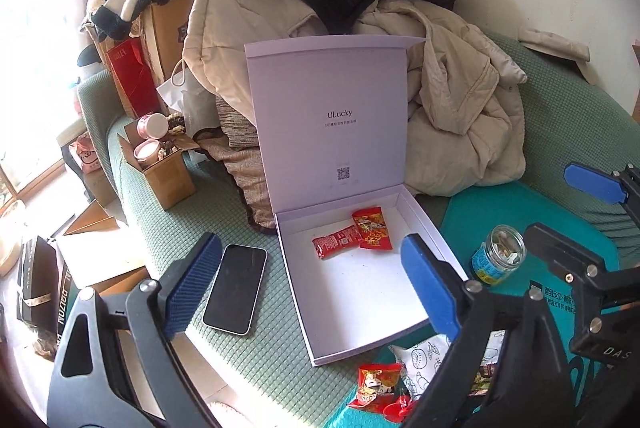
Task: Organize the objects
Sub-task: 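Withdraw both grippers from the box back toward the snack pile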
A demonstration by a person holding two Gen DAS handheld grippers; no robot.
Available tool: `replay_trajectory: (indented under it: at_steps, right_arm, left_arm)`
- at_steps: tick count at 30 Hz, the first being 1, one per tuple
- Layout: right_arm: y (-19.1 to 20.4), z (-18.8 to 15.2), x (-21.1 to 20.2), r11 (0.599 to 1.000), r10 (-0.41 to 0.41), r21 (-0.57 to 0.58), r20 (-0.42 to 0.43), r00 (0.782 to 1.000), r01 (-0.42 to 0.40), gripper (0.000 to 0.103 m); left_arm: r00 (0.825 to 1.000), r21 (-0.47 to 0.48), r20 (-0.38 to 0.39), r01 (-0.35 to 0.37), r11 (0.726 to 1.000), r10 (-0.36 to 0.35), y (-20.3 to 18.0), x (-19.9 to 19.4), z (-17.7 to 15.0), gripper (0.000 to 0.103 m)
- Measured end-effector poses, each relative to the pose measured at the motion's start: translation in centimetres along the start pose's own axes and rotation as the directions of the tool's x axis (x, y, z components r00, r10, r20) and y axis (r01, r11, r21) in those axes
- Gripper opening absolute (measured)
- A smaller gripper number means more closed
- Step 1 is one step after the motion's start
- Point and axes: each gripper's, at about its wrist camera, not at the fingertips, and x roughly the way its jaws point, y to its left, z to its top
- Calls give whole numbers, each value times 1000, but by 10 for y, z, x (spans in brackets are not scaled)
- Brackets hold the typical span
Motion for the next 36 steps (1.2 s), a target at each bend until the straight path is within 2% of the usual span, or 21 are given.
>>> replay_trajectory:
  at_steps: [6,12,26,36]
  right_arm:
    - [4,-13,-19,1000,-12,18,14,1000,11,79]
    - [6,-29,-25,998,-22,53,-8,1000,22,79]
    - [2,-89,-12,991,-12,133,-123,992,28,79]
    - [9,-123,-1,984,6,176,-177,984,26,79]
  left_arm:
    - [998,0,28,-59,998,59,-1,-19,-12,95]
    - [998,12,15,-60,998,59,-3,-28,-26,95]
    - [997,76,-82,14,997,-8,-27,-15,-72,95]
    - [987,67,-153,51,996,-40,-30,1,-102,95]
